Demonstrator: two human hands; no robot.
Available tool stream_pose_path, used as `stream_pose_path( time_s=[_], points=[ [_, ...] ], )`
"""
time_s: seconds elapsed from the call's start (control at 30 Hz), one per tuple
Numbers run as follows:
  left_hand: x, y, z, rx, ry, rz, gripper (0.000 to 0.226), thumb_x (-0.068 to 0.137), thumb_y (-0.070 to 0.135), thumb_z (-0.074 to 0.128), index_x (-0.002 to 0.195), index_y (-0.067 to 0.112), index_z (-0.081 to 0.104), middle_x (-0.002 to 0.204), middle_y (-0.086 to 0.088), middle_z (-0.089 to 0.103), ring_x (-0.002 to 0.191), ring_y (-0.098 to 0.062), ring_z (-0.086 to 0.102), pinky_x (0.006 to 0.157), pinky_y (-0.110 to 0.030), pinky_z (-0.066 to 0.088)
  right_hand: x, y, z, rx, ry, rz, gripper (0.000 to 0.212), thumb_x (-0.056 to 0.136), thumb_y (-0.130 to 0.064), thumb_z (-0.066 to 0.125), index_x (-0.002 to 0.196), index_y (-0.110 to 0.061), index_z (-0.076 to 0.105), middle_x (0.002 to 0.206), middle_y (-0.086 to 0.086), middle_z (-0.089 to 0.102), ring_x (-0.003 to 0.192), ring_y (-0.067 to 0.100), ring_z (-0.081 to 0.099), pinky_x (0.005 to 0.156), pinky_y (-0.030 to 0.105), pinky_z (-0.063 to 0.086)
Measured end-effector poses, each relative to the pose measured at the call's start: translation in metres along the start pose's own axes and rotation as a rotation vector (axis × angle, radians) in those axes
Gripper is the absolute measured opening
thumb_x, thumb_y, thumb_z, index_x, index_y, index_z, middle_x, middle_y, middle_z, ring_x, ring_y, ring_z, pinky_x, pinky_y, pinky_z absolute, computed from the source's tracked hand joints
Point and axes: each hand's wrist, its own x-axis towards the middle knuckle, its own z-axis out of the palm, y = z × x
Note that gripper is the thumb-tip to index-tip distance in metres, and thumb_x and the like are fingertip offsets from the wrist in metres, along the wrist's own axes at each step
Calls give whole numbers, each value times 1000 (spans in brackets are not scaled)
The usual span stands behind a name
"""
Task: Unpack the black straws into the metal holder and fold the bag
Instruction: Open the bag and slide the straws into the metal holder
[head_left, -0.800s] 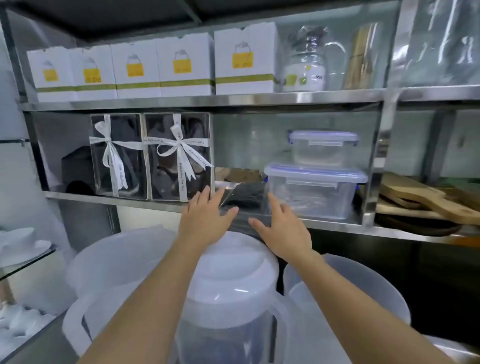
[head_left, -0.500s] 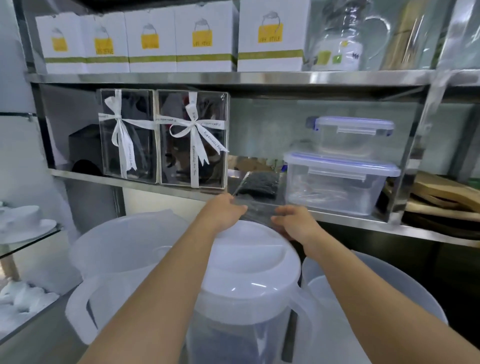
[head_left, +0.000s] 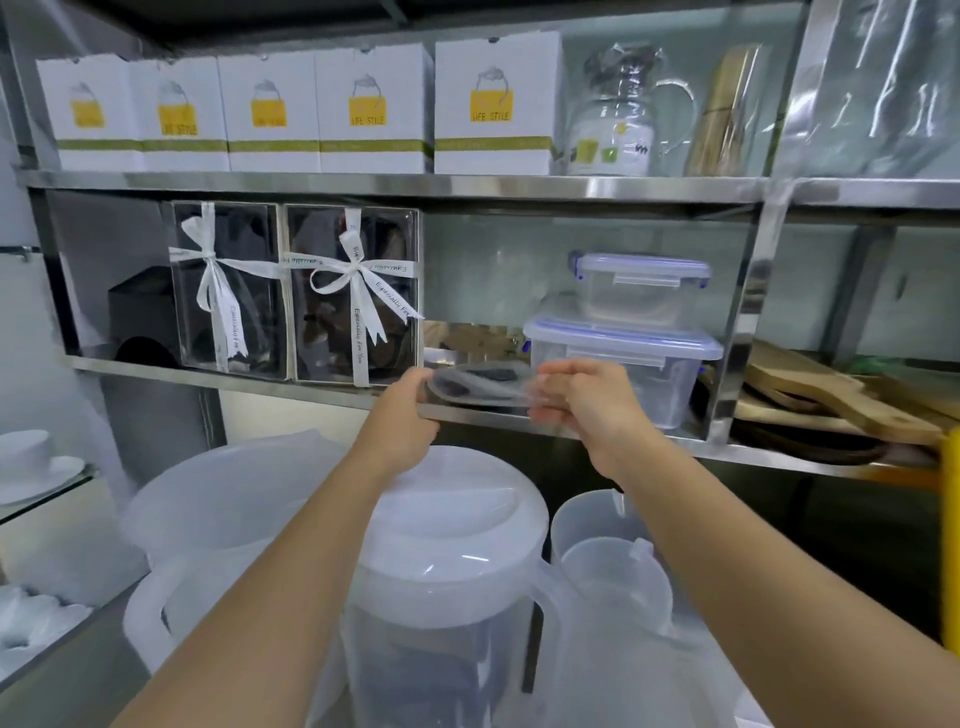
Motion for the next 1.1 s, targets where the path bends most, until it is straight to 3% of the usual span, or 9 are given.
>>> stream_pose_path(
  time_s=[0.13, 0.3, 0.4, 0.5, 0.6, 0.73, 0.87, 1.0, 1.1],
  points=[
    [-10, 19, -2, -136, 30, 119, 47, 77, 6, 71, 118, 25, 58, 114, 6, 50, 108, -16, 46, 89, -26, 35, -15, -32, -11, 47, 1, -57, 12, 89, -5, 55, 86, -9, 66, 93, 13, 68, 79, 21, 68, 70, 29, 58],
    [-21, 61, -9, -318, 154, 142, 14, 80, 17, 69, 94, 15, 71, 99, -3, 68, 92, -21, 58, 76, -24, 46, -39, -72, -28, 89, -44, -150, 10, 88, -6, 57, 88, -8, 67, 91, 10, 68, 77, 21, 69, 63, 28, 57],
    [-28, 85, -14, -348, 208, 179, 13, 81, 12, 67, 92, 9, 72, 91, 0, 69, 91, -14, 63, 87, -28, 48, -56, -95, -40, 136, -93, -203, 16, 90, -15, 55, 98, -6, 65, 94, 11, 67, 72, 19, 69, 58, 28, 56],
    [-40, 109, -20, -372, 214, 265, 13, 80, 5, 67, 91, 2, 72, 78, 9, 66, 67, 11, 61, 72, -4, 46, -73, -113, -53, 217, -125, -279, 39, 90, -40, 51, 102, -5, 63, 79, 8, 67, 62, 17, 65, 54, 26, 52],
    [-56, 136, -24, -395, 192, 335, 9, 81, 5, 66, 79, 11, 72, 75, 7, 67, 62, 11, 59, 65, -4, 45, -91, -127, -73, 288, -132, -405, 45, 81, -55, 51, 94, -13, 62, 64, 1, 65, 56, 15, 55, 56, 23, 47],
    [-81, 171, -23, -469, 173, 405, 20, 83, 2, 62, 73, 19, 66, 60, 12, 69, 61, 5, 63, 66, -9, 49, -116, -134, -104, 33, -40, -478, 39, 77, -38, 64, 111, -18, 62, 94, -8, 65, 76, 1, 57, 70, 21, 40],
    [-112, 202, -12, -517, 159, 456, 24, 84, 4, 63, 70, 24, 64, 54, 20, 66, 58, 4, 58, 62, -9, 45, -142, -134, -133, -181, -78, -362, 52, 75, -34, 72, 124, -23, 55, 126, -4, 58, 111, 11, 56, 91, 31, 45],
    [-152, 223, 6, -562, 96, 421, 23, 84, 7, 64, 72, 26, 64, 57, 17, 67, 63, -5, 58, 64, -16, 45, -182, -135, -154, -102, -96, -363, 9, 84, -15, 64, 88, -10, 71, 80, 1, 68, 54, -1, 59, 54, 16, 45],
    [-181, 229, 21, -640, 55, 335, 15, 84, 12, 64, 84, 26, 58, 69, 11, 69, 71, -8, 65, 75, -24, 50, -212, -125, -165, -30, -6, -389, 16, 83, -9, 65, 67, -12, 67, 51, -9, 62, 43, 0, 51, 49, 13, 40]
  ],
)
